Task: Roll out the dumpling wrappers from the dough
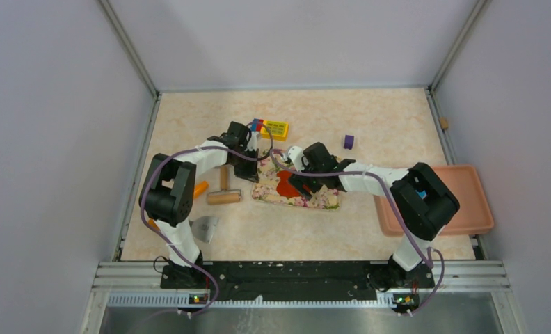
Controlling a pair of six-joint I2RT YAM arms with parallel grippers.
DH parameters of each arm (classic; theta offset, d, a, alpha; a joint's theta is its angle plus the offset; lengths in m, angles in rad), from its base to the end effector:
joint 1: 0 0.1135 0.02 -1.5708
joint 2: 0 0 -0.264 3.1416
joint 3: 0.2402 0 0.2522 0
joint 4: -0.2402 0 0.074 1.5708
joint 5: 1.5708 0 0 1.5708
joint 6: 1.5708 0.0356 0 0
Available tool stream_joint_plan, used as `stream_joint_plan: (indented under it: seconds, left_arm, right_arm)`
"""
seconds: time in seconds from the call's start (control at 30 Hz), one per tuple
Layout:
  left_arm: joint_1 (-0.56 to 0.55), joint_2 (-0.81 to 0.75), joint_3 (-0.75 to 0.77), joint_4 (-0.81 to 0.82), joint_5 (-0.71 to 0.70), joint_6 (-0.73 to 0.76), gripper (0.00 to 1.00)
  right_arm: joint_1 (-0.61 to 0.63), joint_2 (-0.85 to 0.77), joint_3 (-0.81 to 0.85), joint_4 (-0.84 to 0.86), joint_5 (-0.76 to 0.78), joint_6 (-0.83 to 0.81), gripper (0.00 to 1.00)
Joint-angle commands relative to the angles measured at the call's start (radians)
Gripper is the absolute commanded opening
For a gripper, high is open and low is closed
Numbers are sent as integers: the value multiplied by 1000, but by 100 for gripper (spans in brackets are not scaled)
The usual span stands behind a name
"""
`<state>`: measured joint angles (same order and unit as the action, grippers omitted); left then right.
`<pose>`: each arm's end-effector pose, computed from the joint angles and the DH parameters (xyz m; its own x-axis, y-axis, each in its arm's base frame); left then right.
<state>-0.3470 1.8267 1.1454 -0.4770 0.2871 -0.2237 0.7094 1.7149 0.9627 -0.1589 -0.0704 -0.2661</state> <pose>0.3335 -0.1313 0.1622 -0.9361 0.1123 -0.3334 0.2310 0.9109 -0.3419 0.2601 0.2266 0.1647 -0.3990 -0.6882 -0.6059 -0.8161 0.5678 -0.1075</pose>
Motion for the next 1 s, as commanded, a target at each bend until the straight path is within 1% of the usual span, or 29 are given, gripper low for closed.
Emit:
stream_joint_plan:
  seconds: [0.0, 0.33, 0.6, 0.67, 0.7, 0.77, 0.87, 0.9, 0.97]
  left_arm:
    - [3, 10, 16, -3, -19, 61, 0]
    - [4, 14, 11, 4, -17, 77, 0]
    - [3, 19, 16, 3, -19, 85, 0]
    - [3, 19, 17, 3, -18, 84, 0]
    - [3, 20, 17, 3, -17, 83, 0]
    - [3, 20, 17, 4, -14, 84, 0]
    - [3, 18, 19, 4, -10, 77, 0]
    - [3, 17, 19, 5, -6, 76, 0]
    - [3, 17, 19, 4, 1, 74, 0]
  right_arm:
    - [-13, -13, -37, -39, 139, -62, 72]
    - [-35, -25, -36, -42, 155, -80, 68]
    - [-75, -22, -5, -33, 163, -89, 65]
    - [-90, -27, 16, -50, 88, -84, 65]
    - [-96, -37, 27, -73, 19, -84, 66]
    - [-97, -58, 38, -103, -115, -90, 70]
    - [-97, -76, 43, -141, -276, -90, 78]
    - [-95, -78, 41, -150, -301, -88, 80]
    - [-92, -84, 22, -135, -300, -79, 84]
